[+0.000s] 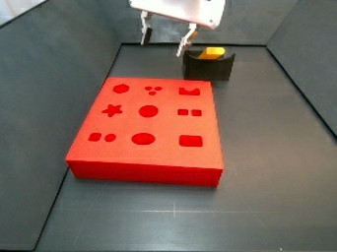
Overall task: Pick up the square-circle object. Move up. Place the square-circle object on the fixture. Regrasp the square-circle object. Move to above the board. Insert the square-circle object.
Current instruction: Regrasp the square-circle object.
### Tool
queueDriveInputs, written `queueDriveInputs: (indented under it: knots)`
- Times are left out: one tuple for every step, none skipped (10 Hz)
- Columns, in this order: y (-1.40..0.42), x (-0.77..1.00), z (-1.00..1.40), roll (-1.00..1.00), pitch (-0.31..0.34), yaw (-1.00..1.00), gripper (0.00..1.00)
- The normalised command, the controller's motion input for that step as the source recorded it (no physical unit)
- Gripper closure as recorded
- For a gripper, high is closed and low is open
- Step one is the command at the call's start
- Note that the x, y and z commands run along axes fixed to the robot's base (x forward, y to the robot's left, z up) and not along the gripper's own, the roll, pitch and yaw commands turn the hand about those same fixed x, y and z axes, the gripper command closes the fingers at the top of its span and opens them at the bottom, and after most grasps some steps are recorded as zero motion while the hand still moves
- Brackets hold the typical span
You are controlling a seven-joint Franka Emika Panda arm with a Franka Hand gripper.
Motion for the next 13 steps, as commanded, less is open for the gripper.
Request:
queueDriveInputs:
  knots:
    - [-0.04, -0.02, 0.0, 0.75, -0.211, -1.0, 0.0]
    - [-0.02, -0.03, 0.01, 0.74, -0.242, -1.0, 0.0]
    - [-0.02, -0.04, 0.01, 0.73, -0.257, -1.0, 0.0]
    - [-0.02, -0.05, 0.0, 0.72, -0.288, -1.0, 0.0]
    - [-0.02, -0.05, 0.0, 0.71, -0.305, -1.0, 0.0]
    - [-0.01, -0.05, 0.01, 0.69, -0.321, -1.0, 0.0]
    - [-0.01, -0.04, 0.0, 0.69, -0.327, -1.0, 0.0]
    - [-0.01, -0.04, 0.0, 0.67, -0.332, -1.0, 0.0]
    - [-0.01, -0.04, 0.0, 0.67, -0.329, -1.0, 0.0]
    - [-0.01, -0.04, 0.0, 0.66, -0.32, -1.0, 0.0]
    - [-0.01, -0.04, -0.01, 0.64, -0.301, -1.0, 0.0]
    - [-0.01, -0.03, -0.01, 0.63, -0.258, -1.0, 0.0]
    - [-0.01, -0.04, -0.01, 0.62, -0.206, -1.0, 0.0]
